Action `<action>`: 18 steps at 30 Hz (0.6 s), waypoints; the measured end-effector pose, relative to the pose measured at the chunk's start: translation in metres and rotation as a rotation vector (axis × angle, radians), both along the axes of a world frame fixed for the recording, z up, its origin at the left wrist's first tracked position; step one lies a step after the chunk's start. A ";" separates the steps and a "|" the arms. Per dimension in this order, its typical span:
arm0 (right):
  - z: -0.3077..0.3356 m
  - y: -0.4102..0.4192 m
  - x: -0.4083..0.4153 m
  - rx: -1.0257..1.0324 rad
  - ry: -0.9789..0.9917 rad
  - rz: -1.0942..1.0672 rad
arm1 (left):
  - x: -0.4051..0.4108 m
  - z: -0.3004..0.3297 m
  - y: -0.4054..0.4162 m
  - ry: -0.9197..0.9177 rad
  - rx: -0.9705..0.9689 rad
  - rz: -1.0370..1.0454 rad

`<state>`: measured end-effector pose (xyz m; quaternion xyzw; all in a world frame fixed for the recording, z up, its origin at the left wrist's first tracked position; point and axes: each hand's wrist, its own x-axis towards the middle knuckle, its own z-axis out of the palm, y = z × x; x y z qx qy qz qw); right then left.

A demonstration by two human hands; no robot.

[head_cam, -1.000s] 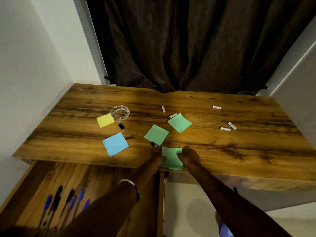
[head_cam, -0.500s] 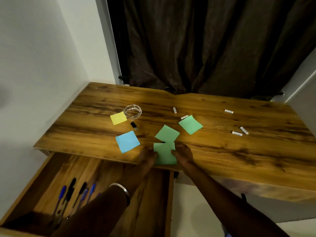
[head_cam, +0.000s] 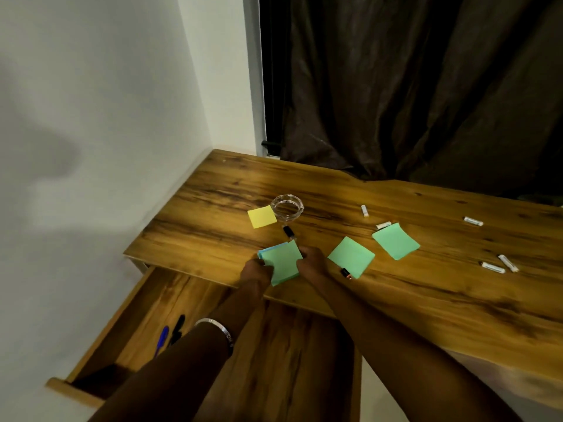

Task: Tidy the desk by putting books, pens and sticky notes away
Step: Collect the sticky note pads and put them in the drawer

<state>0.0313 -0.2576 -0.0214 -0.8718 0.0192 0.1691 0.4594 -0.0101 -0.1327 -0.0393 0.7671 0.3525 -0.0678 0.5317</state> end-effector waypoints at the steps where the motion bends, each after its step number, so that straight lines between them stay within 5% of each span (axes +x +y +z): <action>1: -0.003 0.006 0.003 0.008 0.014 -0.001 | 0.002 0.001 0.003 0.016 0.021 -0.020; 7: -0.016 0.024 0.005 -0.061 0.107 0.020 | 0.007 -0.009 0.014 0.062 0.189 -0.107; 18: -0.017 0.019 -0.006 -0.123 0.129 -0.061 | 0.001 -0.022 0.032 -0.005 -0.218 -0.007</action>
